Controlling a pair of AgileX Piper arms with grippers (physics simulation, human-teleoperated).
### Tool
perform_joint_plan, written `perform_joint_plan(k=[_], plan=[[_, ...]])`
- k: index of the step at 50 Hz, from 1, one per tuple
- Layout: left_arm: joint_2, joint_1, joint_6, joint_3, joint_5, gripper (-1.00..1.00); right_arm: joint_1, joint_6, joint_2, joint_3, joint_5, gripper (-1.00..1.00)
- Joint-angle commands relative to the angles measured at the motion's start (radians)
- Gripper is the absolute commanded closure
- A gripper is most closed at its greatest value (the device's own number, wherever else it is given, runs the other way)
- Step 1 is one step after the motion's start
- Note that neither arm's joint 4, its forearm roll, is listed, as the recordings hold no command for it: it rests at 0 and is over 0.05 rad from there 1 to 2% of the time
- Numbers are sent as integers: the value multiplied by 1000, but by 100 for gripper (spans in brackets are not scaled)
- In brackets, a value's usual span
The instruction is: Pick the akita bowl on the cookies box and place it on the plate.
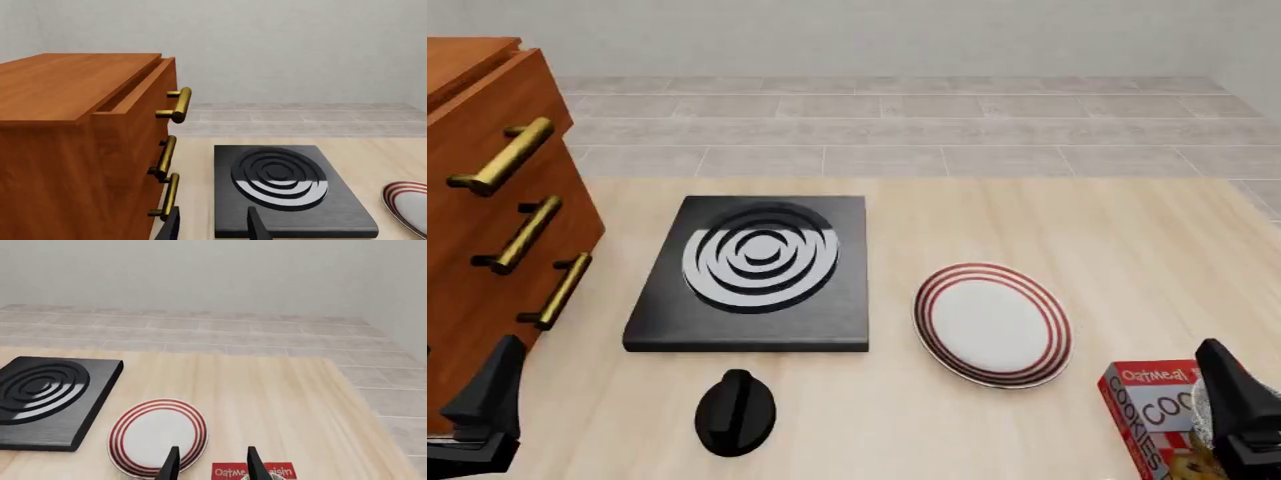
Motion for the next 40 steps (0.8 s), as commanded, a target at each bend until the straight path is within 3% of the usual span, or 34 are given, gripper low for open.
perform_joint_plan(k=[1, 4, 6, 17, 40], plan=[[0, 0, 0, 0, 0, -100, -7, 15, -2, -81, 140, -100], [0, 0, 0, 0, 0, -100, -11, 20, -2, -98, 166, -100], [0, 0, 0, 0, 0, -100, -24, 52, -2, -101, 188, -100], [0, 0, 0, 0, 0, -100, -36, 41, -2, -201, 320, -100], [0, 0, 0, 0, 0, -100, -68, 81, -2, -169, 391, -100]])
